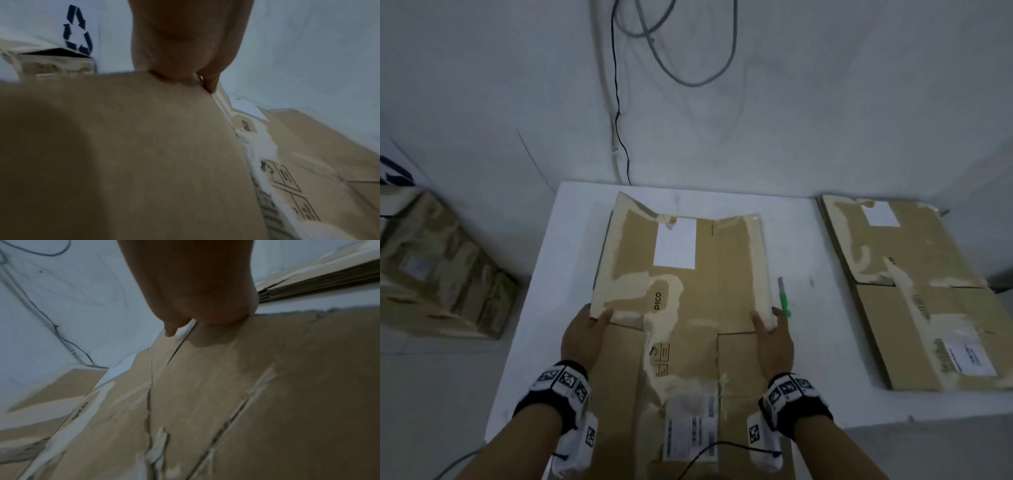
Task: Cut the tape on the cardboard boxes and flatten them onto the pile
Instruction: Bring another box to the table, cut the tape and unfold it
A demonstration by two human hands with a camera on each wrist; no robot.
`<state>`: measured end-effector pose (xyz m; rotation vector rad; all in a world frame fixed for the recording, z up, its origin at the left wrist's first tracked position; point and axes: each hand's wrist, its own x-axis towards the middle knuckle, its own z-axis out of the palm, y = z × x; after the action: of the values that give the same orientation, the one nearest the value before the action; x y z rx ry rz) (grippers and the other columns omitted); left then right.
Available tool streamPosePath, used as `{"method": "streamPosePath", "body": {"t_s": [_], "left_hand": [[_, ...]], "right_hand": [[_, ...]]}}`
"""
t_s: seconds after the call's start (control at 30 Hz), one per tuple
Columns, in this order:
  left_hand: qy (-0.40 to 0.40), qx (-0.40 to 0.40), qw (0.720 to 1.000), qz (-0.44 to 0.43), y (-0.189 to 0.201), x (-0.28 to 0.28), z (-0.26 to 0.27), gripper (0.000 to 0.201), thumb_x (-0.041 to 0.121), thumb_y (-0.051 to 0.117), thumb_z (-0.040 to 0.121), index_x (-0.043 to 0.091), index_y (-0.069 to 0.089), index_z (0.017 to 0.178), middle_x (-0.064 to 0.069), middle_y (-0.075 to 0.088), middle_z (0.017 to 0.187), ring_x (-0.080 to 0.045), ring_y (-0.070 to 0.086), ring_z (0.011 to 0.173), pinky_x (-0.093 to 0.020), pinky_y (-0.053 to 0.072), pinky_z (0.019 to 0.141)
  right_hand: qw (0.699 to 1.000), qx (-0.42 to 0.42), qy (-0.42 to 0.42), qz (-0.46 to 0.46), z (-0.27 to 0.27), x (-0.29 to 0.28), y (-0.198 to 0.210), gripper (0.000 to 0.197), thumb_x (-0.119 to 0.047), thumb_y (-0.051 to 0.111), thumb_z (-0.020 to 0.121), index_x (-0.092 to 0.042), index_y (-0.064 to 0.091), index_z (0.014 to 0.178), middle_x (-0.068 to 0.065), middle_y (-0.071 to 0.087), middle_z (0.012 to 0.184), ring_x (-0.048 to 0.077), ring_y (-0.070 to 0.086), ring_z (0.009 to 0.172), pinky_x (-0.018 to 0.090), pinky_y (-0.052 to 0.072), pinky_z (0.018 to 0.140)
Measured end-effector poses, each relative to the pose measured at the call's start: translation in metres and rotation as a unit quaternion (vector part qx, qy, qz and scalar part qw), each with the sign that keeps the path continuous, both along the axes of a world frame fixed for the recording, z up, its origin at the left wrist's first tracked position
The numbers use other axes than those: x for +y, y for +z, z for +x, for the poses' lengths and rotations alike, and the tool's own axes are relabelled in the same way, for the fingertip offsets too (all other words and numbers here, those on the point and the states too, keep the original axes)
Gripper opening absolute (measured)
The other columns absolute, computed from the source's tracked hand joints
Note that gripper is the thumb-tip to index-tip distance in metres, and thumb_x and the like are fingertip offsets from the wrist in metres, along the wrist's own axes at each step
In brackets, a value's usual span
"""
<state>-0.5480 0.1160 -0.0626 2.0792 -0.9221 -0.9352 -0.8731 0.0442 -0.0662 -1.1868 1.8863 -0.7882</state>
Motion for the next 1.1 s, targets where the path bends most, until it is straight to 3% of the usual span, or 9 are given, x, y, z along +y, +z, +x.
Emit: {"method": "streamPosePath", "body": {"t_s": [0.2, 0.37, 0.53, 0.63, 0.73, 1.1], "left_hand": [[0.002, 0.0, 0.999, -0.055, 0.03, 0.008, -0.021, 0.031, 0.03, 0.053, 0.097, 0.008, 0.059, 0.119, -0.014, 0.063, 0.12, -0.031, 0.056, 0.109, -0.031, 0.037, 0.085], [-0.017, 0.026, 0.994, -0.106, 0.068, -0.028, -0.051, 0.033, 0.033, 0.051, 0.098, 0.009, 0.059, 0.119, -0.013, 0.062, 0.12, -0.028, 0.056, 0.107, -0.032, 0.039, 0.086], [-0.029, 0.052, 0.987, -0.146, 0.097, -0.075, -0.107, 0.033, 0.029, 0.048, 0.1, 0.006, 0.057, 0.122, -0.014, 0.06, 0.123, -0.03, 0.054, 0.111, -0.03, 0.037, 0.086], [-0.03, 0.073, 0.985, -0.153, 0.107, -0.105, -0.154, 0.033, 0.027, 0.048, 0.1, 0.005, 0.056, 0.123, -0.015, 0.06, 0.124, -0.031, 0.054, 0.112, -0.03, 0.037, 0.085], [-0.031, 0.095, 0.982, -0.158, 0.109, -0.134, -0.21, 0.033, 0.028, 0.048, 0.099, 0.008, 0.056, 0.123, -0.013, 0.061, 0.124, -0.03, 0.055, 0.112, -0.03, 0.038, 0.086], [-0.009, 0.154, 0.979, -0.131, 0.08, -0.214, -0.44, 0.028, 0.027, 0.05, 0.098, 0.007, 0.059, 0.116, -0.011, 0.064, 0.114, -0.026, 0.058, 0.104, -0.032, 0.041, 0.083]], "right_hand": [[0.999, 0.003, -0.003, -0.054, -0.019, 0.006, 0.025, 0.05, -0.041, 0.065, 0.091, -0.024, 0.046, 0.133, 0.003, 0.066, 0.108, 0.022, 0.063, 0.093, 0.034, 0.049, 0.08], [0.994, 0.04, -0.022, -0.095, -0.055, -0.022, 0.068, 0.048, -0.04, 0.066, 0.091, -0.021, 0.048, 0.131, 0.002, 0.063, 0.104, 0.023, 0.059, 0.09, 0.036, 0.05, 0.08], [0.99, 0.067, -0.033, -0.122, -0.115, -0.063, 0.106, 0.052, -0.04, 0.066, 0.091, -0.015, 0.048, 0.133, 0.011, 0.063, 0.111, 0.025, 0.057, 0.089, 0.033, 0.044, 0.074], [0.986, 0.091, -0.041, -0.134, -0.164, -0.09, 0.125, 0.051, -0.038, 0.067, 0.09, -0.013, 0.05, 0.132, 0.012, 0.064, 0.109, 0.024, 0.055, 0.087, 0.03, 0.04, 0.073], [0.983, 0.111, -0.059, -0.137, -0.222, -0.119, 0.132, 0.051, -0.042, 0.068, 0.088, -0.017, 0.052, 0.129, 0.012, 0.064, 0.111, 0.03, 0.06, 0.097, 0.031, 0.04, 0.075], [0.988, 0.126, -0.05, -0.073, -0.453, -0.208, 0.113, 0.054, -0.04, 0.067, 0.089, -0.014, 0.05, 0.133, 0.015, 0.061, 0.124, 0.034, 0.057, 0.111, 0.038, 0.042, 0.089]]}}
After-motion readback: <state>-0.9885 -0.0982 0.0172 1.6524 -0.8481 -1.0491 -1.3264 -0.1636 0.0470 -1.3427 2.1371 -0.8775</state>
